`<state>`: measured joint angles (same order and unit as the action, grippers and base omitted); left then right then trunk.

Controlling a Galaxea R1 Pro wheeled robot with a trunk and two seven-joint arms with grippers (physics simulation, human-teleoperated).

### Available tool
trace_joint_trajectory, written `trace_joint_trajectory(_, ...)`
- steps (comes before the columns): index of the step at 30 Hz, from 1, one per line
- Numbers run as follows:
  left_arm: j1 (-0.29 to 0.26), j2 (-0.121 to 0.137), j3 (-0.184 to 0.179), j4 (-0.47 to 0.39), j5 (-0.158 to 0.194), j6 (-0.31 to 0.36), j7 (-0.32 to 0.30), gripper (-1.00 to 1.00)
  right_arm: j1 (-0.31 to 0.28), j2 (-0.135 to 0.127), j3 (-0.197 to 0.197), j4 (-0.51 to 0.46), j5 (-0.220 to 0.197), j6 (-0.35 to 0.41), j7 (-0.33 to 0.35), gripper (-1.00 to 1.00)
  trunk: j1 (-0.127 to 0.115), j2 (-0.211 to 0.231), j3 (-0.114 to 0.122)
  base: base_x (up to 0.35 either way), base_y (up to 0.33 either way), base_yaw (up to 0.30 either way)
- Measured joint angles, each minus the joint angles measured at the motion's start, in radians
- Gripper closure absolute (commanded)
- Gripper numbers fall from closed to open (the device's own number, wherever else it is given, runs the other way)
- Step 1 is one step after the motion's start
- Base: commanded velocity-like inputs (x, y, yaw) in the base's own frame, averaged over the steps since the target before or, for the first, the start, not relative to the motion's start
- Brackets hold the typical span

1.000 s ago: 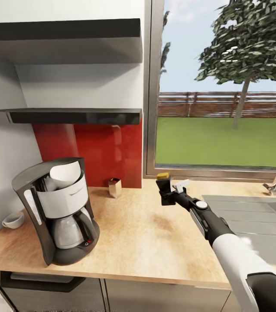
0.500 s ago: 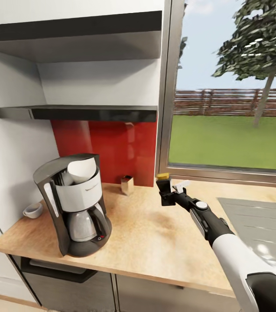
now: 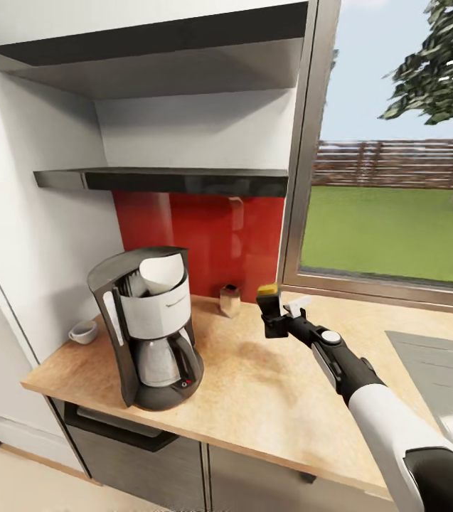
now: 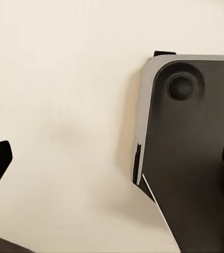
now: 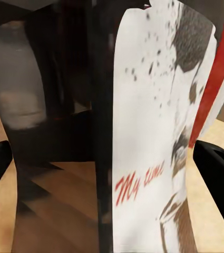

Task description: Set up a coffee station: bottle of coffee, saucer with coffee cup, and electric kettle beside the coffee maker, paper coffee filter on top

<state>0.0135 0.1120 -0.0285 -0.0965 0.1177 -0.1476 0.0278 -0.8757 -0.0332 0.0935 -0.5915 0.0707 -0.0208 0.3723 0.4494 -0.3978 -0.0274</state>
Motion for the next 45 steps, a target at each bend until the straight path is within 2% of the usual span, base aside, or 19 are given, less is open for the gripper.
trace_joint_trajectory(20, 0.0, 0.0, 0.0, 0.0, 0.0, -0.002, 0.0, -1.0, -0.001, -0.001, -0.002, 0.014, -0.002, 0.0, 0.001, 1.0, 0.0, 0.0, -0.021, 0.0, 0.0, 0.186)
trace_joint_trajectory(31, 0.0, 0.0, 0.0, -0.001, -0.002, -0.002, 0.0, -1.0, 0.0, -0.001, -0.002, 0.024, 0.0, -0.001, 0.003, 1.0, 0.0, 0.0, -0.024, 0.0, 0.0, 0.026)
trace_joint_trajectory(33, 0.0, 0.0, 0.001, -0.001, -0.001, -0.002, 0.0, -1.0, 0.0, -0.001, -0.002, 0.054, 0.0, -0.018, 0.004, 1.0, 0.0, 0.0, -0.024, 0.0, 0.0, 0.0)
trace_joint_trajectory(35, 0.0, -0.001, 0.001, -0.001, -0.002, -0.003, 0.0, -1.0, 0.0, -0.001, -0.002, 0.09, -0.002, -0.091, 0.004, 1.0, 0.0, 0.0, -0.024, 0.0, 0.0, 0.0)
trace_joint_trajectory(36, 0.0, -0.001, 0.001, -0.001, -0.002, -0.004, 0.0, -1.0, 0.0, -0.002, -0.002, 0.117, -0.002, -0.156, 0.004, 1.0, 0.0, 0.0, -0.024, 0.0, 0.0, 0.0)
trace_joint_trajectory(38, 0.0, -0.002, 0.001, -0.001, -0.002, -0.006, 0.0, -1.0, 0.0, -0.002, -0.001, 0.151, -0.002, -0.21, 0.004, 1.0, 0.0, 0.0, -0.024, 0.0, 0.0, 0.0)
trace_joint_trajectory(45, 0.0, -0.002, 0.001, -0.001, -0.003, -0.006, 0.0, -1.0, 0.0, 0.0, -0.005, 0.162, -0.006, -0.227, 0.001, 1.0, 0.0, 0.0, -0.024, 0.0, 0.0, 0.0)
